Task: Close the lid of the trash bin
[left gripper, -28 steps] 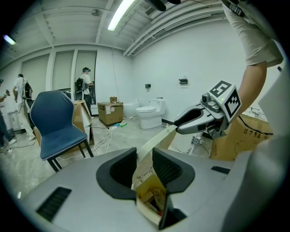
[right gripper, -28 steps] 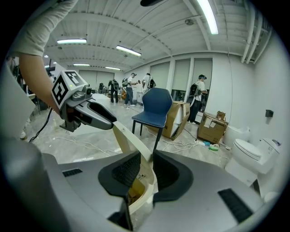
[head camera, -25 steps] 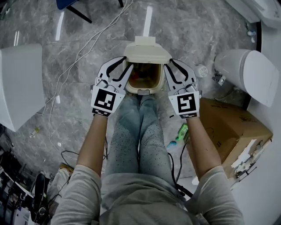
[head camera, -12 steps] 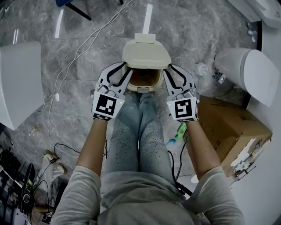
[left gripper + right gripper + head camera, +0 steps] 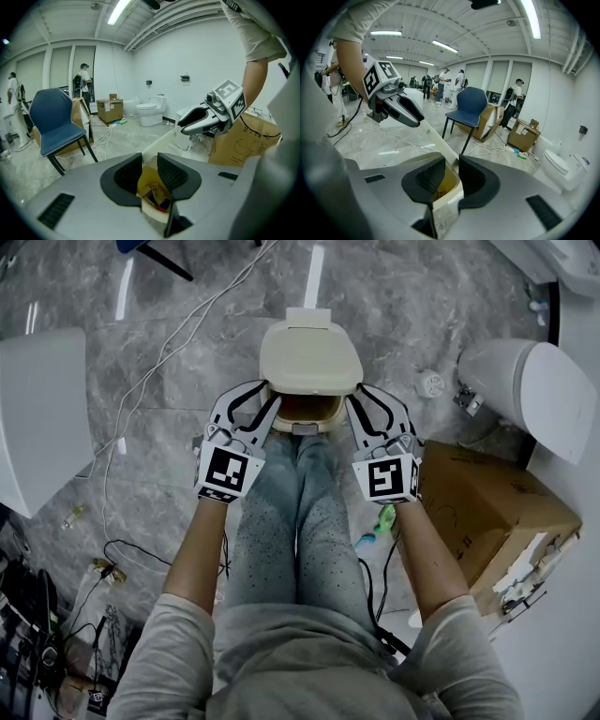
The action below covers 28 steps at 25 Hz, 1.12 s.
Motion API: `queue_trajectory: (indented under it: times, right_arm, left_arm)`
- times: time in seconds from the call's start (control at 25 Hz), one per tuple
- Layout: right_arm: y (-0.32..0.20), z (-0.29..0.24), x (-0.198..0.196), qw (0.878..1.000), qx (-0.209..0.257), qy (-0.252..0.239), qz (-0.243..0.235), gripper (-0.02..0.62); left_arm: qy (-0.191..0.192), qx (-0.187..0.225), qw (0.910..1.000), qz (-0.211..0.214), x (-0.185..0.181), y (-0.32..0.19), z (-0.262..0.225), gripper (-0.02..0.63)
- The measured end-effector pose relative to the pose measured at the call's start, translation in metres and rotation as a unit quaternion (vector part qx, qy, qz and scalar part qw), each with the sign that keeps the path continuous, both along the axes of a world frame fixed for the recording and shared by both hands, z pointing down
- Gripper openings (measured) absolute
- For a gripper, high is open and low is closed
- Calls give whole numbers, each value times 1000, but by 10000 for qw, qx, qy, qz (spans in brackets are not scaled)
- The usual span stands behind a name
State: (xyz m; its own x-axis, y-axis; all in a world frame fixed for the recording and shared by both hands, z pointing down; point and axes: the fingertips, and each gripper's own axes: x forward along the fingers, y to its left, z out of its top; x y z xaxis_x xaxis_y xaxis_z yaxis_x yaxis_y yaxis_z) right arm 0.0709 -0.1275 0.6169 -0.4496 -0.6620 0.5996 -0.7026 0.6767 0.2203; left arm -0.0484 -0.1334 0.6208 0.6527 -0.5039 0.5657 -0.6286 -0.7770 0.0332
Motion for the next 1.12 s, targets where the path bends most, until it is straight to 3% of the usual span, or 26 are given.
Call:
queue_trajectory:
  times: [1.12]
  right_arm:
    - [55, 45, -3, 9969, -98, 633, -449, 107]
  left_arm:
    - [-400, -303, 9984, 255, -5, 54, 45, 106]
